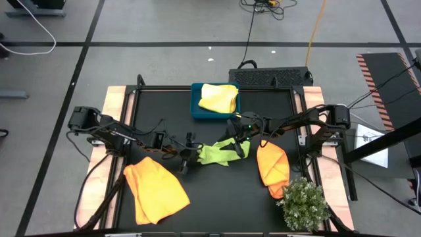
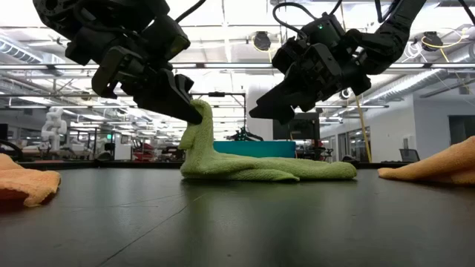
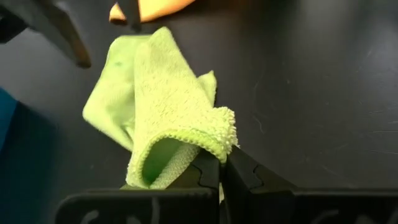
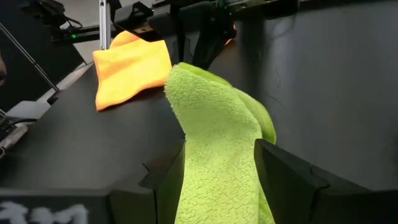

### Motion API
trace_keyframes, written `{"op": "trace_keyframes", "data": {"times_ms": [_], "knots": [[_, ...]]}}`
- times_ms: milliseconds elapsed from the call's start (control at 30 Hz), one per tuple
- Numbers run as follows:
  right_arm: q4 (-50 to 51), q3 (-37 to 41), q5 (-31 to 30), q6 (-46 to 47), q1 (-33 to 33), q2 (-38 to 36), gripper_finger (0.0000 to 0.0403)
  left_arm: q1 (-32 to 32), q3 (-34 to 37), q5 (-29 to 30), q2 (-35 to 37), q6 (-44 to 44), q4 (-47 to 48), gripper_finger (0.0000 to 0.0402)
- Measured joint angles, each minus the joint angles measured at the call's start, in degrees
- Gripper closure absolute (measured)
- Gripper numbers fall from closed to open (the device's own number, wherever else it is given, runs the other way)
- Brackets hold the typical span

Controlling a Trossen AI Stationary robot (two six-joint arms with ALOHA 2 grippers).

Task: Fold microfiber towels
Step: Fold the green microfiber towel

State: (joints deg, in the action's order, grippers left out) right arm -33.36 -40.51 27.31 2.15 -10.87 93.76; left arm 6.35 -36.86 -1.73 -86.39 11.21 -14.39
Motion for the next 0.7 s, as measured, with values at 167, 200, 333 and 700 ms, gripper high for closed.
{"op": "trace_keyframes", "data": {"times_ms": [167,200,333,700], "knots": [[-0.72,-1.69,2.28,-0.14,-0.40,0.00,0.0216,0.00,-0.09,-4.64,0.00,0.10,-0.95,0.0397],[-0.70,-2.27,3.02,-0.57,-0.44,0.00,0.0216,0.00,-0.09,-5.87,0.00,-0.12,-0.71,0.0398],[2.91,-5.80,3.22,-2.48,-0.42,0.01,0.0216,0.01,-0.09,-9.77,0.02,-2.12,-0.43,0.0398],[14.96,-7.98,2.75,-5.95,-0.31,0.00,0.0216,3.96,-0.09,-11.25,0.03,-10.03,11.39,0.0399]]}}
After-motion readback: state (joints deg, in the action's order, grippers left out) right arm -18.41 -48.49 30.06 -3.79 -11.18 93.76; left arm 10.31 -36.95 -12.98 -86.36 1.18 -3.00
